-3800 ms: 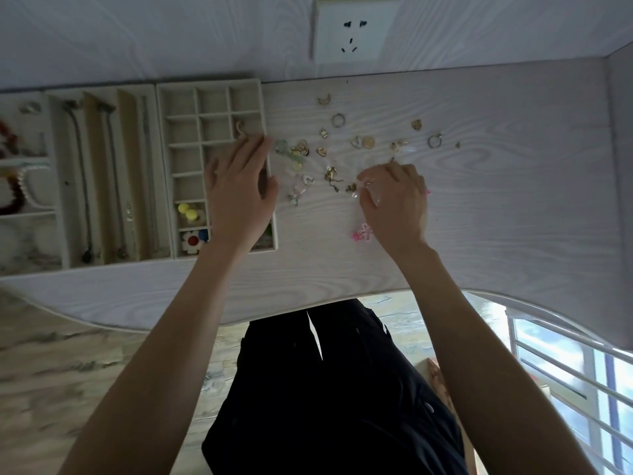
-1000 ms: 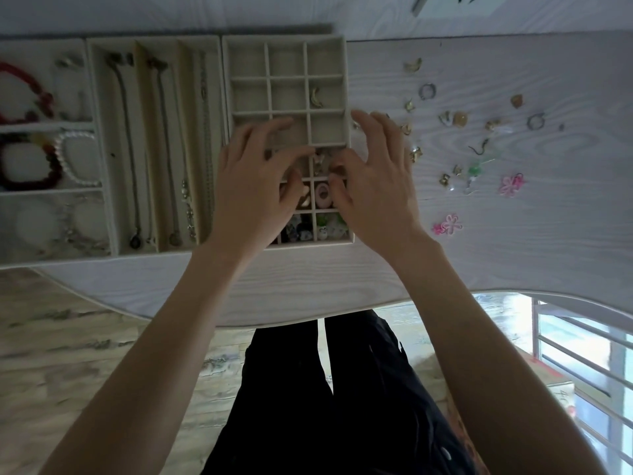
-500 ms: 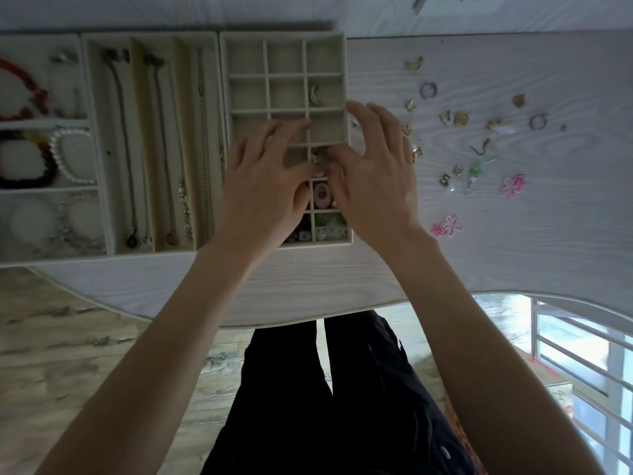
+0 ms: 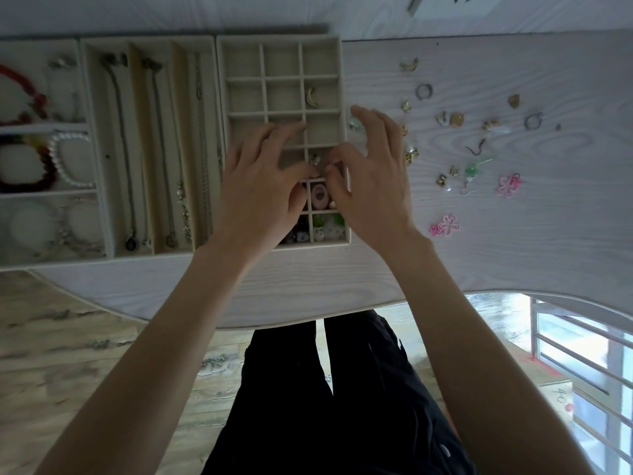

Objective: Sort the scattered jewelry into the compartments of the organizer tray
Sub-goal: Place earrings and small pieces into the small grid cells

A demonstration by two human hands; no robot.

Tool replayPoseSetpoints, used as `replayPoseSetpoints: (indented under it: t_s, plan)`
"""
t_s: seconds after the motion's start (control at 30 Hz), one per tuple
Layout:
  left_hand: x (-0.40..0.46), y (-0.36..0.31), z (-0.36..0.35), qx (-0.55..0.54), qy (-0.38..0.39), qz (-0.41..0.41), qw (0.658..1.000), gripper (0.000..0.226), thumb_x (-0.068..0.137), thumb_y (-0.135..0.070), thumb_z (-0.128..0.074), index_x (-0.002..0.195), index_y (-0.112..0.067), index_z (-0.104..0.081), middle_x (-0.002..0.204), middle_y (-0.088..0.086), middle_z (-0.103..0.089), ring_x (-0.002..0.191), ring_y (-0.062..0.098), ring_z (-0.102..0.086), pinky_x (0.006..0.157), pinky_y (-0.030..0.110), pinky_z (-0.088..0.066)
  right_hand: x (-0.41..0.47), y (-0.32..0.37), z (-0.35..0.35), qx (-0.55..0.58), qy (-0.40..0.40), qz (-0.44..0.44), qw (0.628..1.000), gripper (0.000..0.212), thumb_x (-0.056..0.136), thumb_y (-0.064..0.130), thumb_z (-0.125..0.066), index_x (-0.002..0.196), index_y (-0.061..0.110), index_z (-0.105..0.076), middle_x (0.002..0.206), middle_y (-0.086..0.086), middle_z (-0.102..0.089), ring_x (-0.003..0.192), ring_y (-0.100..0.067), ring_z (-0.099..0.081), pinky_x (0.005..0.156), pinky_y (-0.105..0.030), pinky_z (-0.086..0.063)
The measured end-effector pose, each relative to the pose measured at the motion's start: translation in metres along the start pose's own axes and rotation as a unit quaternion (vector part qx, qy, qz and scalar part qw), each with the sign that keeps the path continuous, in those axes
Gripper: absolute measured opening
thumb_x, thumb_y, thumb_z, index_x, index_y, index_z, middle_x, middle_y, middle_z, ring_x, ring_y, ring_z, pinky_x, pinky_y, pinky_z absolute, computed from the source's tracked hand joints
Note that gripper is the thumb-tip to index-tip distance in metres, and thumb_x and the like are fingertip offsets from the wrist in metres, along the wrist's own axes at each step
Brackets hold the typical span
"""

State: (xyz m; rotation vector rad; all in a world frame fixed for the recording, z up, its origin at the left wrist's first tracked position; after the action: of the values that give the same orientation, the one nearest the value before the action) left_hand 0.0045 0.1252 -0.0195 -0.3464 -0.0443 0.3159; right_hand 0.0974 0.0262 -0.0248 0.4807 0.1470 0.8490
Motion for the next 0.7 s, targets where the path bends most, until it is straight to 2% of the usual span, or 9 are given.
replayPoseSetpoints:
  t_s: [0.13, 0.2, 0.3, 0.4, 0.53, 0.63, 0.7]
  plan:
    - [-0.001, 0.001, 0.0, 0.0, -0.008, -0.006, 1.0, 0.033, 0.085, -0.024, -0.043, 0.1, -0.02, -0.073, 0.138, 0.008, -0.051, 0.125, 0.036, -0.043, 0.101, 0.054, -0.036, 0.007, 0.001, 0.003, -0.006, -0.029, 0.003, 1.0, 0.011, 0.083, 0.018, -0.063, 0.077, 0.011, -0.07, 0.133, -0.017, -0.051, 0.127, -0.038, -0.038, 0.095, -0.052, -0.041]
    - [-0.002, 0.001, 0.001, -0.004, -0.023, -0.008, 1.0, 0.031, 0.085, -0.022, -0.046, 0.1, -0.02, -0.073, 0.137, 0.008, -0.052, 0.124, 0.035, -0.044, 0.102, 0.052, -0.036, 0.011, 0.005, 0.002, -0.014, -0.018, 0.024, 0.999, 0.013, 0.083, 0.021, -0.063, 0.076, 0.016, -0.072, 0.136, -0.015, -0.049, 0.129, -0.038, -0.036, 0.098, -0.051, -0.038]
    - [-0.003, 0.003, 0.001, -0.005, -0.041, -0.006, 0.999, 0.029, 0.084, -0.021, -0.048, 0.101, -0.02, -0.072, 0.136, 0.007, -0.053, 0.124, 0.034, -0.043, 0.102, 0.047, -0.035, 0.012, 0.008, 0.003, -0.026, -0.004, 0.054, 0.998, 0.016, 0.084, 0.024, -0.059, 0.078, 0.022, -0.074, 0.138, -0.013, -0.047, 0.13, -0.037, -0.035, 0.101, -0.048, -0.036]
    - [-0.003, 0.004, -0.001, -0.01, -0.044, -0.005, 0.999, 0.03, 0.085, -0.021, -0.047, 0.103, -0.019, -0.071, 0.134, 0.008, -0.053, 0.123, 0.034, -0.043, 0.101, 0.049, -0.037, 0.008, 0.002, 0.018, 0.033, -0.04, 0.061, 0.997, 0.02, 0.088, 0.023, -0.055, 0.084, 0.018, -0.074, 0.133, -0.014, -0.052, 0.126, -0.036, -0.041, 0.1, -0.047, -0.039]
    - [0.002, 0.0, 0.001, -0.03, -0.079, -0.003, 0.996, 0.028, 0.092, -0.021, -0.051, 0.116, -0.014, -0.064, 0.125, 0.005, -0.059, 0.118, 0.027, -0.048, 0.101, 0.042, -0.038, -0.01, -0.024, 0.045, 0.074, -0.089, -0.015, 0.993, 0.019, 0.086, 0.011, -0.054, 0.092, 0.011, -0.073, 0.112, -0.01, -0.063, 0.109, -0.026, -0.053, 0.09, -0.035, -0.044]
    - [0.008, -0.014, -0.002, -0.032, -0.081, -0.005, 0.996, 0.034, 0.094, -0.032, -0.051, 0.121, -0.013, -0.06, 0.121, 0.002, -0.062, 0.114, 0.025, -0.052, 0.101, 0.039, -0.036, -0.029, -0.053, 0.065, 0.085, -0.093, -0.088, 0.988, 0.023, 0.087, 0.013, -0.051, 0.095, 0.011, -0.072, 0.087, -0.002, -0.07, 0.082, -0.019, -0.061, 0.075, -0.032, -0.048]
    - [0.013, -0.027, -0.008, -0.027, -0.074, -0.01, 0.997, 0.035, 0.092, -0.034, -0.052, 0.119, -0.014, -0.062, 0.119, 0.003, -0.062, 0.113, 0.026, -0.052, 0.099, 0.04, -0.037, -0.041, -0.072, 0.073, 0.081, -0.095, -0.126, 0.984, 0.022, 0.087, 0.013, -0.051, 0.094, 0.012, -0.072, 0.083, -0.001, -0.071, 0.077, -0.018, -0.062, 0.073, -0.027, -0.046]
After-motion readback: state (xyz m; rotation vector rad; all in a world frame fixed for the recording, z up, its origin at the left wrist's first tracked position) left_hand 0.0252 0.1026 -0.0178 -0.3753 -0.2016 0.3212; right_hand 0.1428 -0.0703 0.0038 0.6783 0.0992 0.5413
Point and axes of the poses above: each hand's wrist, its own x-axis towards the middle knuckle, its own z-axis out of the back of the hand, y = z × x, the point moved 5 cm from there along x, towards the middle knuckle
